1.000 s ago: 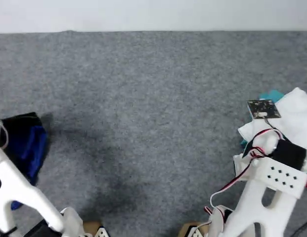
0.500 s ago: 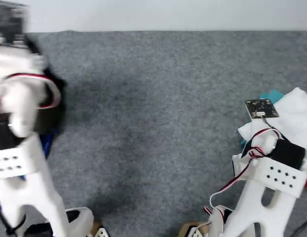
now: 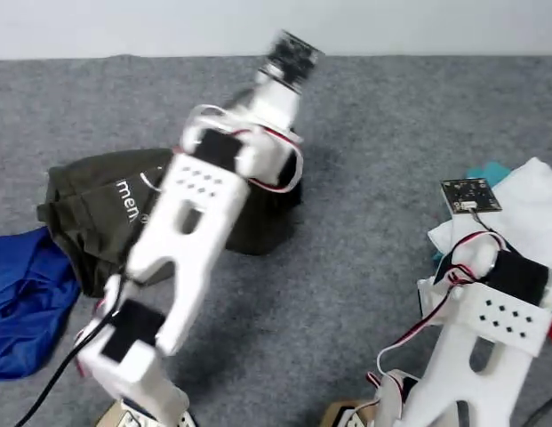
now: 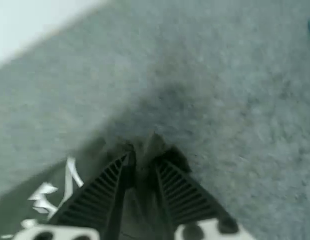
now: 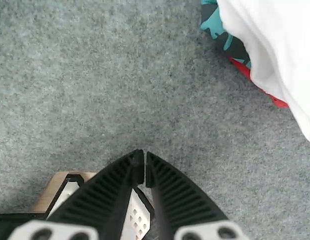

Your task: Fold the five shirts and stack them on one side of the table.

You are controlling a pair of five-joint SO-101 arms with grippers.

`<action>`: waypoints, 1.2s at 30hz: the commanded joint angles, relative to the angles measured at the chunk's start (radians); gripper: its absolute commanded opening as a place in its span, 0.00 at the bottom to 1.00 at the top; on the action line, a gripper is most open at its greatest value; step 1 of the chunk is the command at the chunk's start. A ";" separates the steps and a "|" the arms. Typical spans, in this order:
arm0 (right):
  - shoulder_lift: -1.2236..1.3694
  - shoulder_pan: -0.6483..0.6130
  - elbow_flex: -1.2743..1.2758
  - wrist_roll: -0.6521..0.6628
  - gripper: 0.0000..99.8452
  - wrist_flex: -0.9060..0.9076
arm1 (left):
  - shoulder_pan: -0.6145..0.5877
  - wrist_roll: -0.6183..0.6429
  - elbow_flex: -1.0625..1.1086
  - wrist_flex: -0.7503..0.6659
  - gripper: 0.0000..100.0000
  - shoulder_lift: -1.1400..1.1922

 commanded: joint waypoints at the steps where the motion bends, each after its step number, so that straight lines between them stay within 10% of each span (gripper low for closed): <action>1: -0.022 -0.004 -0.009 0.005 0.01 0.039 | 0.012 0.015 -0.079 0.028 0.02 0.023; 11: -0.015 -0.027 -0.011 0.003 0.01 0.038 | -0.138 0.037 -0.384 0.402 0.19 -0.043; 19: 0.033 -0.384 -0.086 -0.137 0.02 -0.002 | -0.376 -0.026 -0.572 0.611 0.21 -0.109; 36: 0.964 -0.938 -1.023 -0.267 0.10 0.024 | -1.079 -0.302 -0.269 0.606 0.14 -0.255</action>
